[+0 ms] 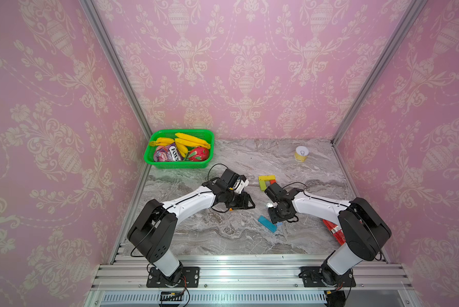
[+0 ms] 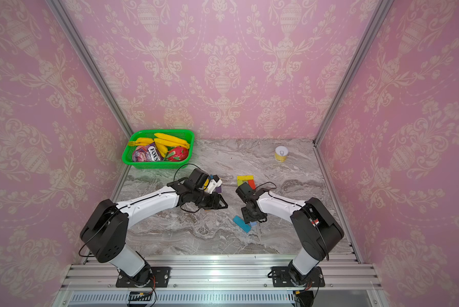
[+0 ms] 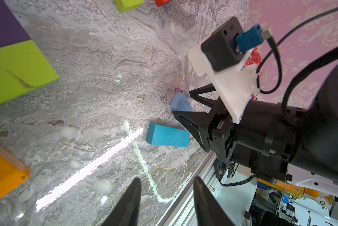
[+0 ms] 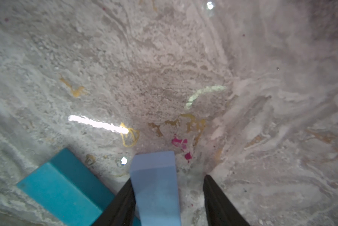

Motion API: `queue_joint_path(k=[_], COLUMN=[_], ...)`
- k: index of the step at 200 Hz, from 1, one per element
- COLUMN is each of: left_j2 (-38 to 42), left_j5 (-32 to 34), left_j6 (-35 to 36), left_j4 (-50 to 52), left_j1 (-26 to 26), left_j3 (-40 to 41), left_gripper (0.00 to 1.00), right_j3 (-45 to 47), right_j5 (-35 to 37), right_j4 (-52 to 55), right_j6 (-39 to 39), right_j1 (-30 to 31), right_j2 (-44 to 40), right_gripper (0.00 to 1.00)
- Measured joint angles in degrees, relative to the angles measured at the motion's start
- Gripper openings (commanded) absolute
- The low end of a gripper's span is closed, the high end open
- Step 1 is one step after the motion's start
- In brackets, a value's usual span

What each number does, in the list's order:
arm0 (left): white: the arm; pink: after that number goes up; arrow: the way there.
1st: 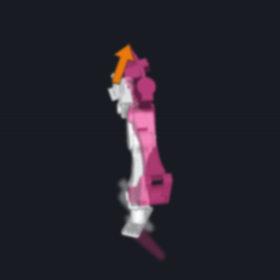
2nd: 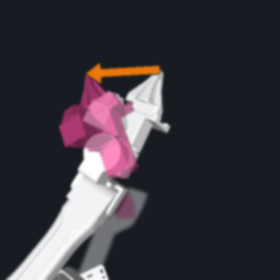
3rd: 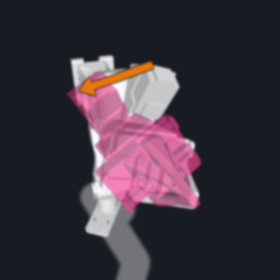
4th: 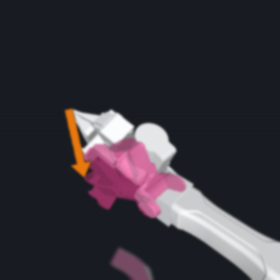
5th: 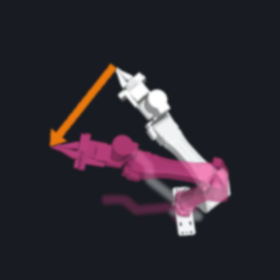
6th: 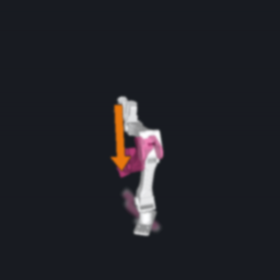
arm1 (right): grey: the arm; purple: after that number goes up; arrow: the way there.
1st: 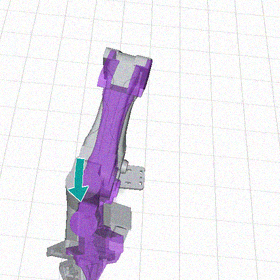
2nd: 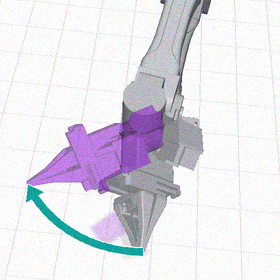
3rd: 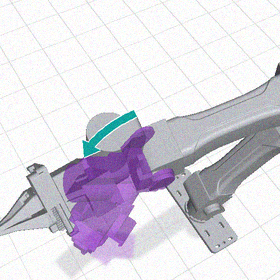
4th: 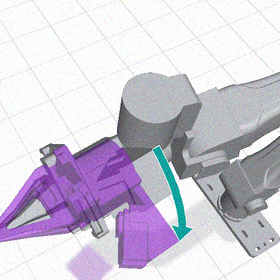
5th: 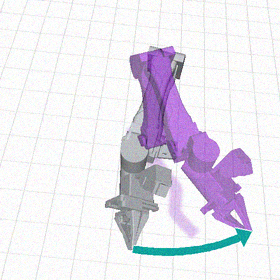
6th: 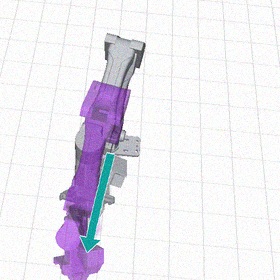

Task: Assemble the letter p with building blocks
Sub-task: Pick up the building block from the center of the board, then assemble the building block at the center of the board.

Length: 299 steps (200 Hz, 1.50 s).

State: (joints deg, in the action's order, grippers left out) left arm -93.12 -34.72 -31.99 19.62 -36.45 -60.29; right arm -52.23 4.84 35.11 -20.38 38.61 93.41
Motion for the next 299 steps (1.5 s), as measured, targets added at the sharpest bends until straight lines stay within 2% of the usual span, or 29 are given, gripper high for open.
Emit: queue_joint_path(k=[26, 36, 80, 106, 165, 177, 230, 253, 274, 299], left_j2=[0.0, 0.0, -0.7, -1.6, -2.3, -2.3, -2.3, -2.3, -2.5, -3.7], left_j5=[0.6, 0.6, 0.6, 0.6, 0.6, 0.6, 0.6, 0.6, 0.6, 0.6], left_j6=[0.0, 0.1, 0.5, 0.7, 1.2, 1.3, 1.6, 1.7, 2.0, 2.4], left_j4=[0.0, 0.0, 0.3, 0.2, 0.2, 0.3, 0.4, 0.5, 0.7, 0.9], left_j1=[0.0, 0.0, 0.0, 0.0, 0.0, 0.0, 0.0, 0.0, 0.0, 0.0], left_j3=[0.0, 0.0, -1.2, -2.9, -4.1, -4.1, -4.1, -4.3, -4.7, -4.9], left_gripper=[0.47, 0.47, 0.47, 0.46, 0.46, 0.46, 0.46, 0.46, 0.46, 0.46], right_j3=[0.2, 0.3, 0.3, -1.4, -7.7, -7.7, -8.1, -8.4, -8.3, -8.2], right_j5=[-0.1, -0.1, 0.1, 0.1, 0.9, 0.9, 0.8, 0.8, 0.8, 1.0], right_j4=[-0.3, -0.3, -0.2, 0.5, -0.9, -1.5, -4.3, -5.3, -7.3, -9.7], right_j6=[-0.9, -1.2, -2.3, -4.4, -14.7, -16.8, -23.9, -25.4, -26.5, -27.9], right_j1=[0.0, 0.0, -0.5, -3.7, -10.6, -11.3, -11.6, -11.7, -11.8, -11.8], right_j2=[-0.1, -0.3, -0.7, -1.4, -0.9, 0.2, 6.6, 7.3, 7.3, 6.2], right_gripper=[0.24, 0.21, 0.24, 0.24, 0.25, 0.27, 0.26, 0.31, 0.59, 0.75])
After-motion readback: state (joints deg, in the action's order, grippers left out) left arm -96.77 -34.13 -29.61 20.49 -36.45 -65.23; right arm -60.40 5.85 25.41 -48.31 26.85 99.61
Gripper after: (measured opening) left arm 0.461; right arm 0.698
